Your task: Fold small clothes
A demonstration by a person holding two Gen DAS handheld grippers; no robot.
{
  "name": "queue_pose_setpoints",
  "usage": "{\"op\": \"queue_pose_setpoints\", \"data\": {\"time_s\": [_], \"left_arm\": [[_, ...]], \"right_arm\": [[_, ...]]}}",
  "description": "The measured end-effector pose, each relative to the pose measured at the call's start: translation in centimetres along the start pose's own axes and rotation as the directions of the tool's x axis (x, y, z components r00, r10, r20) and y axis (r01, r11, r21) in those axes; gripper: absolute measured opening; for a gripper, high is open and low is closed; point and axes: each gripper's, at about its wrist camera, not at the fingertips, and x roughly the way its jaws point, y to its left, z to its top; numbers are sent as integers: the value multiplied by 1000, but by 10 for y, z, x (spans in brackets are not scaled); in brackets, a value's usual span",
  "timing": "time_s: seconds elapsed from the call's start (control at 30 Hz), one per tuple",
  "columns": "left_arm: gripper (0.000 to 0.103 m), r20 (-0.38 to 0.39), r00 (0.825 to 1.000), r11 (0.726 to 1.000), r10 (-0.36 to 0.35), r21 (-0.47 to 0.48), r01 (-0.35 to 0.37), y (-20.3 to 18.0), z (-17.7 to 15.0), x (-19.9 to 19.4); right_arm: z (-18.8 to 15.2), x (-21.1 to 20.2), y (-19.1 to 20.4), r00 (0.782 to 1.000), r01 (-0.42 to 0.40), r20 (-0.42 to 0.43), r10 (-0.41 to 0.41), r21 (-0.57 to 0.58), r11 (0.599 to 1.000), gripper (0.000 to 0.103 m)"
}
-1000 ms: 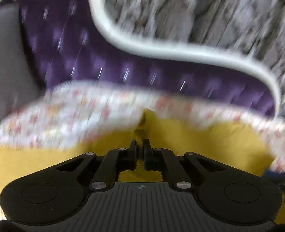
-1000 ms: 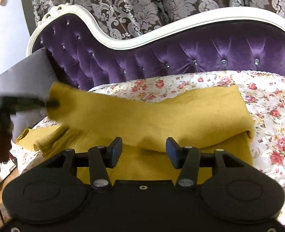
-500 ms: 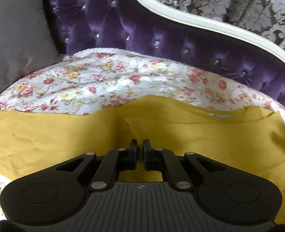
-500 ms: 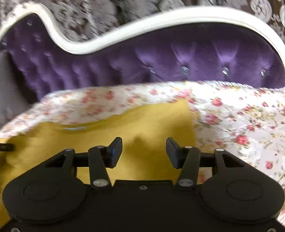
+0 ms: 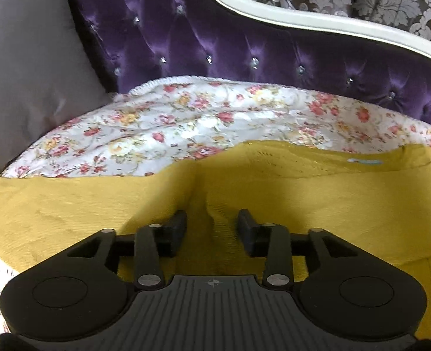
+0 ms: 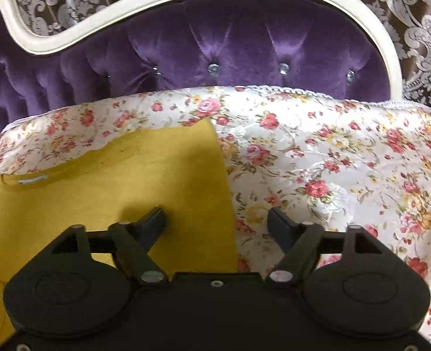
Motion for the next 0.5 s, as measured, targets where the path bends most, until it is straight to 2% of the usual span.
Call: {"op": "queue_pose_setpoints", "data": {"time_s": [0.23, 0.4, 0.5], "left_arm": [[70, 44, 998, 999, 51, -21, -50, 4, -4, 3], [82, 43, 996, 996, 75, -56, -73, 7, -6, 5], [84, 42, 995, 994, 88, -67, -85, 6, -6, 5]], "right_arm": [[3, 5, 2, 998, 59, -11, -59, -10, 998, 100], [2, 5, 8, 995, 105, 5, -105, -44, 994, 102], [1, 3, 15, 990, 142, 22, -141, -84, 986, 102]]}}
